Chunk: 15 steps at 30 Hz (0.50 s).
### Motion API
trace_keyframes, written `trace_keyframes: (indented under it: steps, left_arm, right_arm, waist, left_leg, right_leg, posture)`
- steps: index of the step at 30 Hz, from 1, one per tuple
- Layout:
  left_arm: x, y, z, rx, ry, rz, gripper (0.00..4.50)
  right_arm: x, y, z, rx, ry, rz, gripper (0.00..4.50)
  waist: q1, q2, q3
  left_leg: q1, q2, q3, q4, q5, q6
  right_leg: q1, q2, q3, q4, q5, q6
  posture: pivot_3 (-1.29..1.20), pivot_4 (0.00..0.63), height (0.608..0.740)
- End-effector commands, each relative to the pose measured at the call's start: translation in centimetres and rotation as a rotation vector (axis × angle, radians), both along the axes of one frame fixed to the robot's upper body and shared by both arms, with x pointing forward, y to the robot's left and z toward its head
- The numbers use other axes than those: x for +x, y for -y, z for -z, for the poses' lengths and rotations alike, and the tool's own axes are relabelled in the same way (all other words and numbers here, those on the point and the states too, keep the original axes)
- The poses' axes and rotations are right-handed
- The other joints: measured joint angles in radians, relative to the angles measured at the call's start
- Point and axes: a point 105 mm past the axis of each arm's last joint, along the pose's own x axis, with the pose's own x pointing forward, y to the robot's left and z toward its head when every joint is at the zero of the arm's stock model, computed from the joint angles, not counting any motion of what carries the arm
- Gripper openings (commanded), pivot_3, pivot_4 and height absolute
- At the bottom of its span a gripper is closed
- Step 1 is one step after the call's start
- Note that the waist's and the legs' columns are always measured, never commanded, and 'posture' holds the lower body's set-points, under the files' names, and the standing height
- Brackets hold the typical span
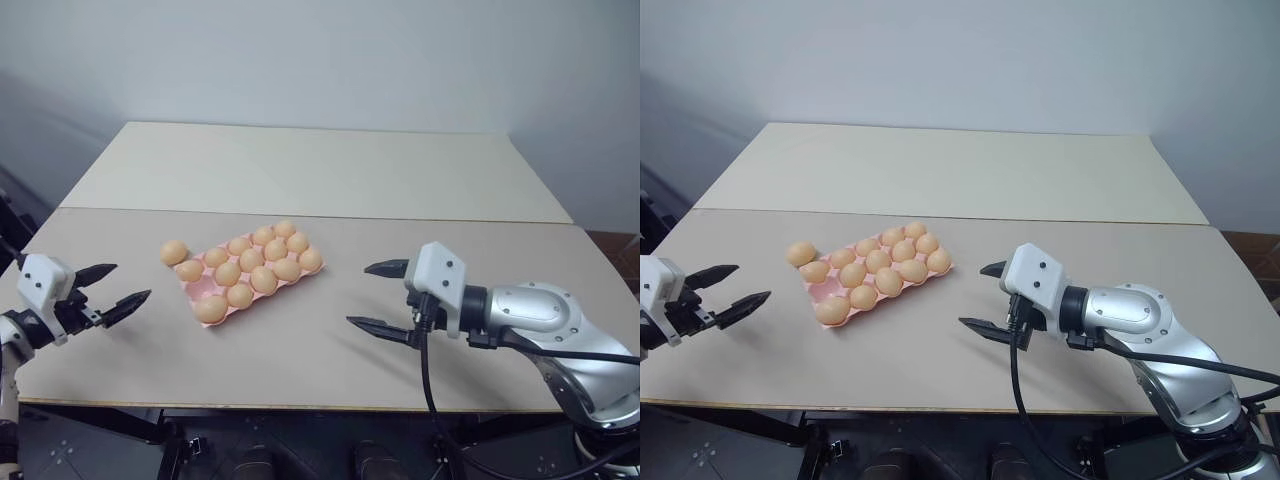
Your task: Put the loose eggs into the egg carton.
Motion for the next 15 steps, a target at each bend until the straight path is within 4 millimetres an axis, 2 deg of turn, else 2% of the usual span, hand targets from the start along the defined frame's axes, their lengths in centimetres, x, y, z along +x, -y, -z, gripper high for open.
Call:
trace_keyframes:
  steps: [1, 6, 10, 15]
  left_arm:
    - [1.9, -0.8, -1.2, 0.028, 0.067, -0.078, 4.43]
    - [4.1, -0.4, -0.4, -0.001, 0.073, -0.082, 4.43]
    - [6.0, 0.5, 0.4, -0.015, 0.060, -0.076, 4.43]
    - [8.3, 2.2, 0.4, -0.025, 0.054, -0.054, 4.43]
  right_arm:
    - [0.0, -0.1, -0.9, 0.007, 0.054, -0.005, 4.50]
    - [0.2, 0.1, -0.6, 0.001, 0.058, 0.017, 4.50]
    - [1.0, 0.7, -1.0, 0.011, 0.079, 0.082, 4.50]
    - [1.1, 1.0, -1.3, 0.017, 0.100, 0.128, 4.50]
  waist:
    - [0.009, 0.000, 0.000]
    - [0.018, 0.000, 0.000]
    - [0.019, 0.000, 0.000]
    - [0.019, -0.001, 0.000]
  left_leg:
    - [0.000, 0.000, 0.000, 0.000, 0.000, 0.000]
    - [0.000, 0.000, 0.000, 0.000, 0.000, 0.000]
    - [0.000, -0.001, 0.000, 0.001, 0.000, 0.000]
    - [-0.001, -0.001, 0.000, 0.001, 0.000, 0.000]
  right_leg:
    - [0.000, 0.000, 0.000, 0.000, 0.000, 0.000]
    - [0.000, 0.000, 0.000, 0.000, 0.000, 0.000]
    - [0.000, 0.000, 0.000, 0.000, 0.000, 0.000]
    - [-0.001, 0.000, 0.000, 0.000, 0.000, 0.000]
  posture:
    - [0.00, 0.150, 0.740]
    - [0.00, 0.150, 0.740]
    - [0.00, 0.150, 0.740]
    - [0.00, 0.150, 0.740]
